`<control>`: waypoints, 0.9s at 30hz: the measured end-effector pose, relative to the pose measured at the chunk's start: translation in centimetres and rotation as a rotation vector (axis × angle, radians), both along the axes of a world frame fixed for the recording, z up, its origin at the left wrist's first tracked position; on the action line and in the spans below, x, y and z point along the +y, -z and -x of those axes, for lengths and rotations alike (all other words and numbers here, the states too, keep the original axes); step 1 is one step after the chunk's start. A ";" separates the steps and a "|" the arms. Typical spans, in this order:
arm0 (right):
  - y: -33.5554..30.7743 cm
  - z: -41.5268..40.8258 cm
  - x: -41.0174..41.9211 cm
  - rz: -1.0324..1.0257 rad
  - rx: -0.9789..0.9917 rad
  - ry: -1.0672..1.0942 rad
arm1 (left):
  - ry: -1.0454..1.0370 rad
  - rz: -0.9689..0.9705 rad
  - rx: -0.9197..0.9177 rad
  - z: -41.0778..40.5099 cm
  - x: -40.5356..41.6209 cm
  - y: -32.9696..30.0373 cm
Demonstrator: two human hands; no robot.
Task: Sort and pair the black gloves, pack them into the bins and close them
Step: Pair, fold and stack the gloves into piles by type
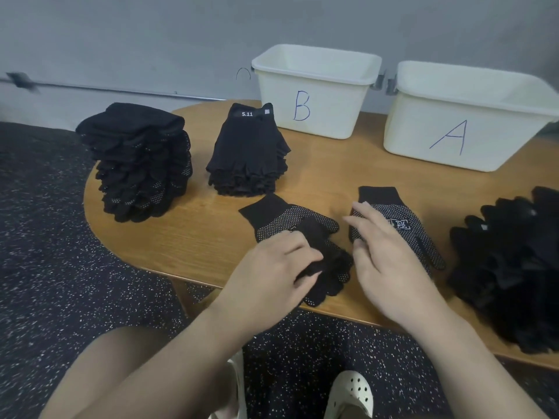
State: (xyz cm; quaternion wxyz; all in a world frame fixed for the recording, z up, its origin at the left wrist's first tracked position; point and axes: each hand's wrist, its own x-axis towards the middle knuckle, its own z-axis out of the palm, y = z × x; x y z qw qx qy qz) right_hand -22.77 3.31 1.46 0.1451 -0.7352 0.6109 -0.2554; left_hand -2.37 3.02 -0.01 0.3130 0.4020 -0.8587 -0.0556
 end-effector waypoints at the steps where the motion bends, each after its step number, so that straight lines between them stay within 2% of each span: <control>1: 0.1 0.0 0.1 0.003 -0.001 -0.008 | 0.002 -0.019 -0.040 0.0 0.1 0.2; 4: 0.6 -0.1 0.3 -0.003 0.002 -0.051 | -0.016 -0.080 -0.093 -0.2 0.4 0.3; 8: 1.3 -0.1 0.6 -0.020 0.032 -0.105 | -0.037 -0.064 0.012 -0.5 0.5 -0.1; 10: 1.4 0.0 0.5 -0.013 0.034 -0.111 | -0.065 -0.052 -0.076 -0.2 0.2 -0.4; 13: 1.5 0.0 0.4 -0.007 0.046 -0.108 | -0.024 -0.134 -0.332 0.4 -0.3 0.3; 15: 1.5 0.1 0.3 -0.003 0.061 -0.107 | -0.015 -0.208 -0.417 0.4 -0.6 1.1; 21: 1.2 -0.2 0.0 0.000 0.071 -0.123 | -0.054 -0.247 -0.435 0.3 -1.1 1.4; 27: 0.1 -1.4 -1.3 0.009 -0.009 -0.128 | -0.239 -0.356 -0.461 -0.9 -1.0 0.9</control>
